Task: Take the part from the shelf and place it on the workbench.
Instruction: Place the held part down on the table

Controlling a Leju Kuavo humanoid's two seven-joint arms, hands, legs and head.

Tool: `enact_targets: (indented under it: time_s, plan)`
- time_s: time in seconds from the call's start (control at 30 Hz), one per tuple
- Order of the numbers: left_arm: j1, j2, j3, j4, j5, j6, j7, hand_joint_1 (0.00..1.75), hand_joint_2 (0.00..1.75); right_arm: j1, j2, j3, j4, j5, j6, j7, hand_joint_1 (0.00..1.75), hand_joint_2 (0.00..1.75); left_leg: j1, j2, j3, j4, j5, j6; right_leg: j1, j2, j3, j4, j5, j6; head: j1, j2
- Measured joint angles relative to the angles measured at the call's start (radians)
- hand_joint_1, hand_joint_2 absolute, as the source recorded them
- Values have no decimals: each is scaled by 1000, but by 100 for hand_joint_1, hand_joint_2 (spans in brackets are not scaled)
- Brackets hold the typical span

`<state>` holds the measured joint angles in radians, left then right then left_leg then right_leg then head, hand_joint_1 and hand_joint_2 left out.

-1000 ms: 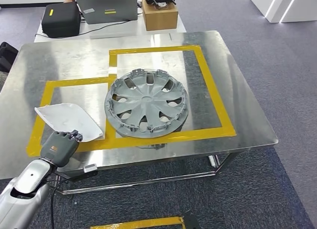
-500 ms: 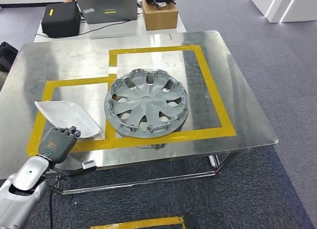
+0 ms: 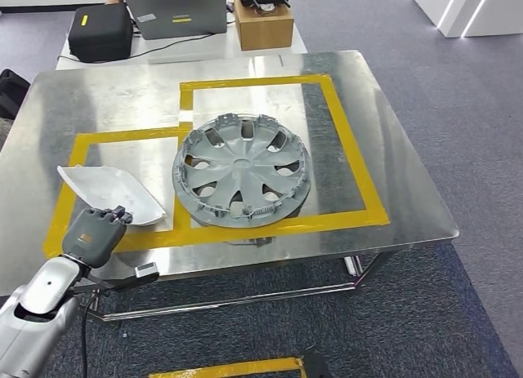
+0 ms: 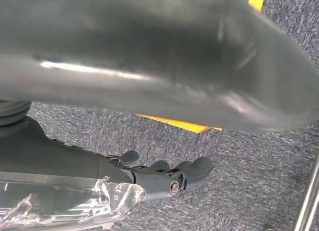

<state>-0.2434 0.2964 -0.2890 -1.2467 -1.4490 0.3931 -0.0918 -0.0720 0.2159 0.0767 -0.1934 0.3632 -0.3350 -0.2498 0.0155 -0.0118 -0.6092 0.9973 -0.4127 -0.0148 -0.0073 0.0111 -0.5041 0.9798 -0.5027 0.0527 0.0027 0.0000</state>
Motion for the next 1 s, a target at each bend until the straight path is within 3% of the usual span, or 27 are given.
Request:
enact_targets:
  time_s: [0.2, 0.37, 0.43, 0.5, 0.53, 0.57, 0.6, 0.63, 0.7, 0.73, 0.8, 0.83, 0.93, 1.0]
  plan:
    - [-1, 1, 0, 0, 2, 6, 1, 175, 175, 0, 0, -7, 0, 0, 0, -2, 0, 0, -7, 0, 0, 2, -4, 6, -7, 0, 2, -2, 0, 5, 0, 0]
    - [-4, 4, 0, 0, 3, 9, 1, 175, 175, -2, 0, -9, -1, 0, -1, -3, 0, 0, -11, 2, 7, -8, -2, 24, -14, -1, -1, 3, -10, 21, 0, 0]
    - [-6, 4, 0, 0, 3, 10, 1, 175, 175, -3, 0, -9, -2, 0, -2, -4, 0, 0, -7, 5, 13, -16, 1, 32, -13, -2, -38, 81, -55, 22, 3, 0]
    - [-7, 4, 0, 0, 3, 10, 1, 175, 175, -4, 0, -9, -2, 0, -2, -4, 0, 0, -8, 6, 15, -16, -3, 35, -11, -3, -112, 224, -112, 20, 5, 0]
    - [-7, 3, 0, 0, 3, 10, 1, 175, 175, -3, 0, -9, -2, 0, -2, -4, 0, 0, -8, 6, 16, -16, -5, 35, -11, -3, -147, 280, -123, 20, 4, 0]
    - [-7, 3, 0, 0, 3, 10, 1, 175, 175, -1, 0, -9, -2, 0, -2, -3, 0, 0, -8, 5, 17, -16, -7, 35, -11, -3, -166, 302, -112, 19, 5, 0]
    - [-6, 2, 0, 0, 2, 10, 1, 175, 175, 0, 0, -9, -2, 0, -2, -3, 0, 0, -8, 5, 20, -15, -9, 32, -11, -3, -167, 284, -82, 18, 5, 0]
    - [-7, 2, -1, 0, 1, 10, 1, 175, 175, 0, 0, -9, -2, 0, -2, -3, 0, 0, -7, 5, 25, -15, -12, 29, -11, -4, -149, 230, -38, 17, 5, 0]
    - [-8, 2, -1, 0, -13, 10, 5, 175, 175, -1, 0, -10, -2, 0, -2, -3, 0, 0, -6, 4, 30, -13, -17, 19, -10, -4, -93, 100, 27, 13, 5, 0]
    - [-9, 3, -1, 1, -25, 11, 10, 175, 175, -2, 0, -10, -2, 0, -2, -3, 0, 0, -7, 4, 31, -10, -19, 12, -9, -4, -74, 61, 38, 8, 5, 0]
    - [-12, 5, -2, 2, -44, 14, 23, 175, 175, -4, 0, -12, -2, 1, -2, -2, 0, 0, -8, 2, 29, -8, -19, 2, -7, -2, -63, 41, 38, -2, 3, 0]
    - [-14, 6, -4, 2, -49, 16, 29, 175, 175, -4, 0, -13, -2, 1, -2, -2, 0, 0, -8, 2, 29, -8, -17, 6, -7, 0, -65, 39, 38, -6, 3, 0]
    - [-17, 8, -7, 3, -50, 18, 36, 175, 175, -3, 0, -15, -2, 2, -2, -2, 0, 0, -8, 2, 29, -12, -11, 33, -6, 3, -68, 36, 40, -8, 1, 0]
    - [-19, 8, -10, 3, -51, 18, 37, 175, 175, -3, 0, -16, -2, 2, -2, -2, 0, 0, -7, 2, 30, -16, -8, 34, -3, 4, -69, 36, 40, -14, 1, 0]
